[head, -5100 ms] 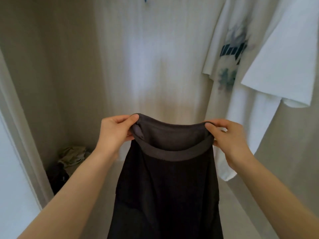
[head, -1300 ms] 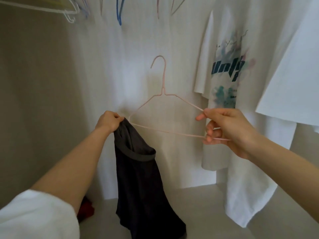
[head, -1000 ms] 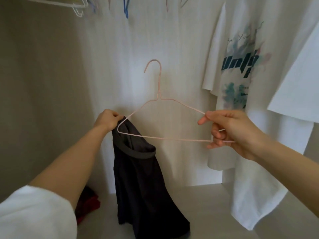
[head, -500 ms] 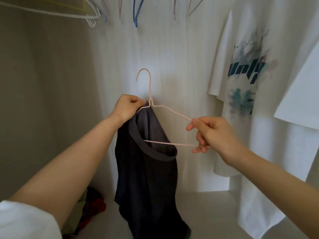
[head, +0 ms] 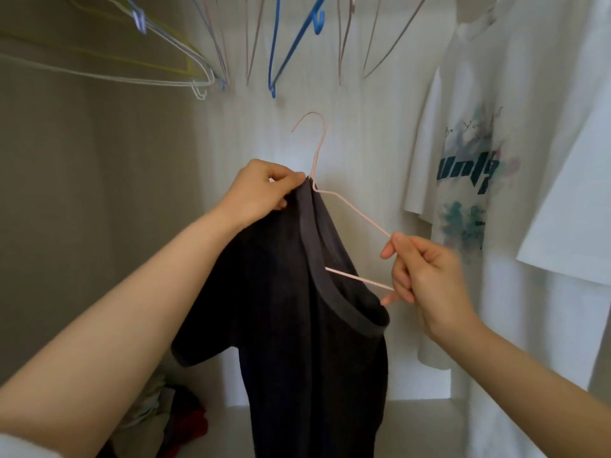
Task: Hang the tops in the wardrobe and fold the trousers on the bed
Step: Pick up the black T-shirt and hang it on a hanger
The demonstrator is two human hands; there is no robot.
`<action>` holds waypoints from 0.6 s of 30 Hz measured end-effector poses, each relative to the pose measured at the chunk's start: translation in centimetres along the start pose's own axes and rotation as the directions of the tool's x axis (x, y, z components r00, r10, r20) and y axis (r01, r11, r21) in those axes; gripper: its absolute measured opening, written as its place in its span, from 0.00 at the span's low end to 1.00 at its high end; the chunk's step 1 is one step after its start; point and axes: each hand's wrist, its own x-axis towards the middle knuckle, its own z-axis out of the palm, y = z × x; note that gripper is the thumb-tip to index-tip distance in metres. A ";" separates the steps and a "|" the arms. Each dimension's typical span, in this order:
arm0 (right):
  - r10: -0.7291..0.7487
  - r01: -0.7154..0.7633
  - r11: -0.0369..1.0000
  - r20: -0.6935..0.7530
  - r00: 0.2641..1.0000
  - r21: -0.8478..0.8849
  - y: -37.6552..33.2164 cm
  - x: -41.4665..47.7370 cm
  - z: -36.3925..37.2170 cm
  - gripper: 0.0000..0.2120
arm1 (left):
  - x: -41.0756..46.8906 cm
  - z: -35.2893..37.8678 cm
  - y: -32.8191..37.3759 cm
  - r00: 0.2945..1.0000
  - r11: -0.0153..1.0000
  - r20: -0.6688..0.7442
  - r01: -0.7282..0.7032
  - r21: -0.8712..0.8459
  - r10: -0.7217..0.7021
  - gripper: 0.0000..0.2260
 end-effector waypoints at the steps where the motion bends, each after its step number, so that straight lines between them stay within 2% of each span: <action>1: -0.011 0.010 1.000 0.004 1.000 0.024 -0.2 0.0 -0.1 0.16 | -0.1 -0.1 0.1 0.996 0.988 -0.031 -0.081 0.129 0.086 0.07; 2: -0.019 0.019 0.999 0.009 1.000 0.048 -0.3 0.1 -0.1 0.16 | -0.2 -0.2 0.2 0.988 0.971 -0.043 -0.136 0.196 0.147 0.07; 3: -0.028 0.027 0.997 0.014 1.000 0.067 -0.3 0.0 -0.1 0.16 | -0.4 -0.2 0.4 0.984 0.967 -0.022 -0.169 0.193 0.177 0.08; 6: -0.025 0.022 0.995 0.036 0.999 0.099 -0.4 -0.1 0.1 0.17 | -1.0 -0.3 0.8 0.981 0.985 0.091 -0.172 0.015 0.170 0.14; 8: 0.068 -0.088 0.981 0.116 0.991 0.173 -0.6 0.0 -0.1 0.18 | -1.4 -0.5 0.7 0.985 0.986 0.082 -0.149 -0.071 0.154 0.12; 9: 0.148 -0.194 0.950 0.195 0.970 0.245 -0.8 0.2 -0.3 0.20 | -1.5 -0.6 0.5 0.989 0.985 0.054 -0.134 -0.105 0.140 0.11; 11: 0.292 -0.436 0.780 0.355 0.888 0.449 -1.0 0.5 -0.9 0.26 | -1.5 -1.0 0.1 0.994 0.978 -0.034 -0.109 -0.180 0.105 0.10; 12: 0.328 -0.500 0.691 0.390 0.860 0.521 -0.8 0.6 -1.1 0.28 | -1.4 -1.2 0.0 0.993 0.970 -0.079 -0.100 -0.223 0.084 0.10; 13: 0.348 -0.530 0.658 0.408 0.844 0.535 -0.6 0.5 -1.1 0.28 | -1.3 -1.5 -0.1 0.991 0.963 -0.110 -0.097 -0.253 0.071 0.10; 14: 0.360 -0.539 0.693 0.419 0.834 0.478 -0.2 0.3 -0.9 0.26 | -1.3 -1.7 -0.1 0.990 0.960 -0.125 -0.099 -0.263 0.068 0.11; 15: 0.355 -0.515 0.780 0.427 0.832 0.355 0.2 -0.2 -0.5 0.23 | -1.3 -1.8 -0.1 0.989 0.960 -0.127 -0.104 -0.261 0.072 0.11; 17: 0.282 -0.312 0.950 0.450 0.847 -0.008 0.5 -1.5 0.8 0.15 | -1.2 -1.8 -0.2 0.988 0.961 -0.123 -0.117 -0.250 0.089 0.11; 18: 0.237 -0.151 0.966 0.480 0.845 -0.212 0.6 -2.0 1.5 0.13 | -1.2 -1.8 -0.2 0.988 0.962 -0.123 -0.119 -0.246 0.091 0.11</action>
